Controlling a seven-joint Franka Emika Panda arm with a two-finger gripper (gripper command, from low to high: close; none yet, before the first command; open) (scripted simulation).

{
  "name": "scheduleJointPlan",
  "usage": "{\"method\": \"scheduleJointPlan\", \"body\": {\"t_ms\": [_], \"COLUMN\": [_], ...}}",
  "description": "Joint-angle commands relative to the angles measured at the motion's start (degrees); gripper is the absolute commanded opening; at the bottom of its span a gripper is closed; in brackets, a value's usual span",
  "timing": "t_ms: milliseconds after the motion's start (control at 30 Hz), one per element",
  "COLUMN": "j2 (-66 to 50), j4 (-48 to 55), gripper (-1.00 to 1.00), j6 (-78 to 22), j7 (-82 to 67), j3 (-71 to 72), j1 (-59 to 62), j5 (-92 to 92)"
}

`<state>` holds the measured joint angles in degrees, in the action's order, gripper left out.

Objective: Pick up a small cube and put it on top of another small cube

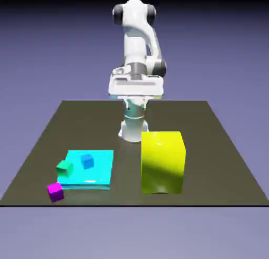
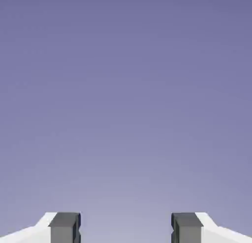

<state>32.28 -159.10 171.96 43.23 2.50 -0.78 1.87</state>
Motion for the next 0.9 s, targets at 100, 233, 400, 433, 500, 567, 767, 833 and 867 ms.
{"method": "scheduleJointPlan", "body": {"t_ms": [100,233,400,433,500,567,767,833,867], "j2": [-1.26,-2.52,-4.07,-4.38,-4.99,-5.61,-7.47,-8.08,-8.39], "j4": [6.31,12.55,8.61,7.82,6.24,4.66,-1.01,-3.27,-4.39], "gripper": [0.0,0.0,0.0,0.0,0.0,0.0,0.0,0.0,0.0], "j6": [-6.81,-13.57,-14.53,-14.72,-15.11,-15.5,-16.05,-16.0,-15.98], "j7": [2.56,5.06,-4.43,-6.33,-10.12,-13.91,-26.31,-30.83,-33.09], "j3": [8.31,16.61,27.0,29.07,33.23,37.38,49.84,53.99,56.07], "j1": [-0.29,-0.56,2.49,3.1,4.32,5.54,9.47,10.88,11.59], "j5": [6.2,12.34,8.79,8.08,6.66,5.24,0.07,-1.99,-3.02]}}
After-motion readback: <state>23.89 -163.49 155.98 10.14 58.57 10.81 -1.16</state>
